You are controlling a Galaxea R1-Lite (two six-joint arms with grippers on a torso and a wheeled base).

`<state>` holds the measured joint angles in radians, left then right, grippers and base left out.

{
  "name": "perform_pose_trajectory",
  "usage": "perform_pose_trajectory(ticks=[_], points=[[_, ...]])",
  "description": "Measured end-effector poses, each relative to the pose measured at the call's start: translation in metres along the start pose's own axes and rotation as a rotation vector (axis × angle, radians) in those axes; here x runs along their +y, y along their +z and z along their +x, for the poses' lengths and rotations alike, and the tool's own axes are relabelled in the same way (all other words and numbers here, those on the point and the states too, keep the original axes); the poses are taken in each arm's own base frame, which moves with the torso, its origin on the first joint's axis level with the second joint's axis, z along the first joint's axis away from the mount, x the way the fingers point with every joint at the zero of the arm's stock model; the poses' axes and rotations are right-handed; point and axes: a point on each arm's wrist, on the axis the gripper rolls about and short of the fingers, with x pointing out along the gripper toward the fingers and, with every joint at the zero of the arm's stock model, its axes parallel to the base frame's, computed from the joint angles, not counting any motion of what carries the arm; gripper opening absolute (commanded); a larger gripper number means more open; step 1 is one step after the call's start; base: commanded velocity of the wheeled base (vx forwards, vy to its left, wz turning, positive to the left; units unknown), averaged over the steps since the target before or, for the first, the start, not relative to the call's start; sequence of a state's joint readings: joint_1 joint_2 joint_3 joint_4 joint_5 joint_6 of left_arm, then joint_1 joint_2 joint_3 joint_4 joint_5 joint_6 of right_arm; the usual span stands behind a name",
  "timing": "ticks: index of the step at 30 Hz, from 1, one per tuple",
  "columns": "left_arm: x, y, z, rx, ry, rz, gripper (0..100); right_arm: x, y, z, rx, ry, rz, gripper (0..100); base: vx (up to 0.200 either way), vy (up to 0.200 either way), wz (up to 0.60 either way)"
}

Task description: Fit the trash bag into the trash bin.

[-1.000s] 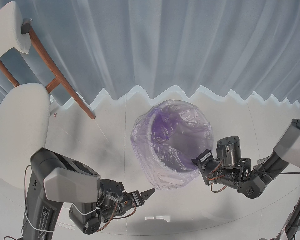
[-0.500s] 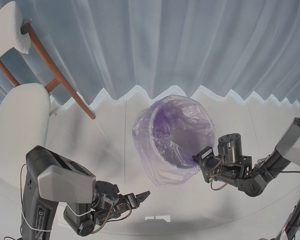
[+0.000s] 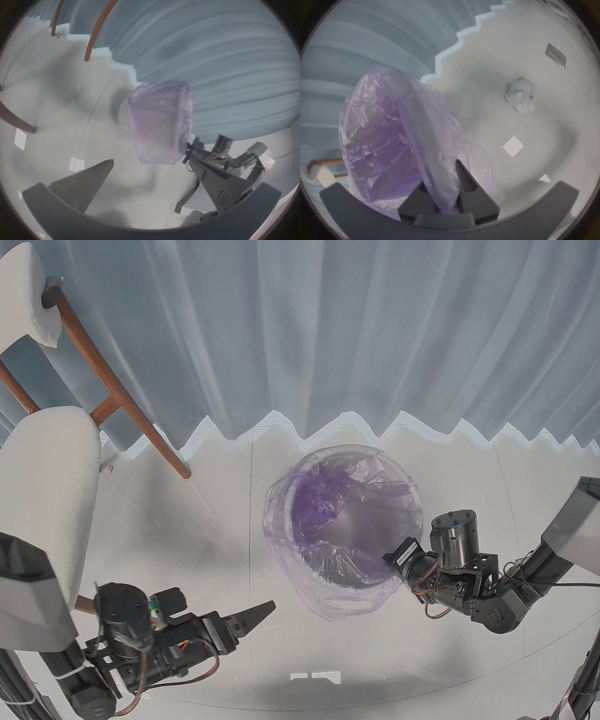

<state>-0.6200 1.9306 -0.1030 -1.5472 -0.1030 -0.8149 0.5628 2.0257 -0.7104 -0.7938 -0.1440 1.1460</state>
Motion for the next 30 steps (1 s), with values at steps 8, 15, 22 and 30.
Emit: perform_pose_trajectory(ticks=[8, 15, 22, 30], points=[[-0.010, 0.021, -0.040, -0.113, -0.059, -0.011, 100, -0.013, -0.007, 0.014, -0.052, -0.087, -0.163, 0, 0.000, 0.000, 0.00], [-0.015, 0.029, -0.045, -0.157, -0.085, -0.006, 100, -0.021, -0.018, 0.024, -0.047, -0.131, -0.223, 0, 0.000, 0.000, 0.00], [-0.017, 0.029, -0.046, -0.158, -0.094, -0.003, 100, -0.023, -0.031, 0.025, -0.018, -0.141, -0.253, 0, 0.000, 0.000, 0.00], [-0.016, 0.027, -0.046, -0.149, -0.094, 0.003, 100, -0.025, -0.038, 0.022, 0.001, -0.172, -0.277, 0, 0.000, 0.000, 0.00]])
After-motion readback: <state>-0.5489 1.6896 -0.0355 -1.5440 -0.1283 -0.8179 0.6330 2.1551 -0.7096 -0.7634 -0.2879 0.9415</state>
